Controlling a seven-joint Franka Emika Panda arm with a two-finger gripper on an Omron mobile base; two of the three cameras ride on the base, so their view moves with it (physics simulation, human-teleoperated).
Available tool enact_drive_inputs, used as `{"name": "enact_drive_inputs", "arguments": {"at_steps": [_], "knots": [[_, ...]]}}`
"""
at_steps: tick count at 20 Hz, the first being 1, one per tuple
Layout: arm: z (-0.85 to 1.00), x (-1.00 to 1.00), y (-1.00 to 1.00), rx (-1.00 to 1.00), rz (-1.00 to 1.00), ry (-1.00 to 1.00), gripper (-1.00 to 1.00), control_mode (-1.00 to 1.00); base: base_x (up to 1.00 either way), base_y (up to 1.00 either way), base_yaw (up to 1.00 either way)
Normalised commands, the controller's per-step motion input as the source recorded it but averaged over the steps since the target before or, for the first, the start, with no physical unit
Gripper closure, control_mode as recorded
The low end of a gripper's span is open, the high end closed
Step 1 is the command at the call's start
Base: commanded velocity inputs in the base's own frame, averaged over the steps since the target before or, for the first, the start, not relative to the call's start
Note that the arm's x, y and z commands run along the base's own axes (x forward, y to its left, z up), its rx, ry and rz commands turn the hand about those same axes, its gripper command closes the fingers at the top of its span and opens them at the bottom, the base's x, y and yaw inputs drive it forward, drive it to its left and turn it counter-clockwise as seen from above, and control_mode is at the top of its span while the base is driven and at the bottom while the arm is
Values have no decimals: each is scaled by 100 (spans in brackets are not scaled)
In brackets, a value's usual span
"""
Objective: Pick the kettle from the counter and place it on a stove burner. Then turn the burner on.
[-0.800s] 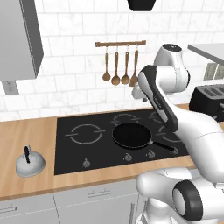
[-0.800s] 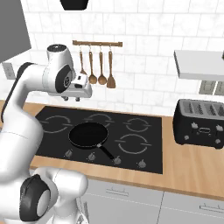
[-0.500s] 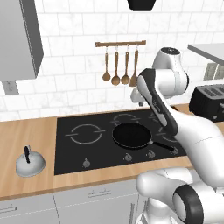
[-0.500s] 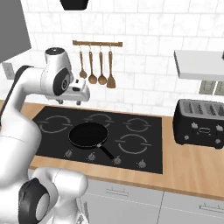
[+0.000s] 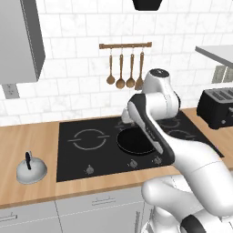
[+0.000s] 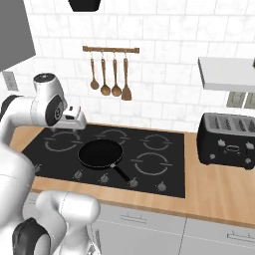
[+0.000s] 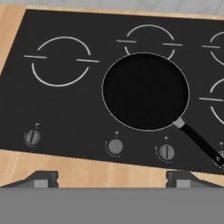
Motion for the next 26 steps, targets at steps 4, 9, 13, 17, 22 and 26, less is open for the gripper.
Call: {"name": "enact_drive_inputs", "arguments": {"at_steps": [4,9,13,17,22,26], "knots": [[-23,-6,76,0,0,0,-100,-100,0,0,0],[-15,-8,85,0,-3,0,-100,-100,0,0,0],[-27,-4,88,0,-10,0,-100,-100,0,0,0],[-23,-9,88,3,-8,0,-100,-100,0,0,0],[-26,-17,76,3,-2,0,-100,-100,0,0,0],[-23,-21,45,6,2,3,-100,-100,0,0,0]]}}
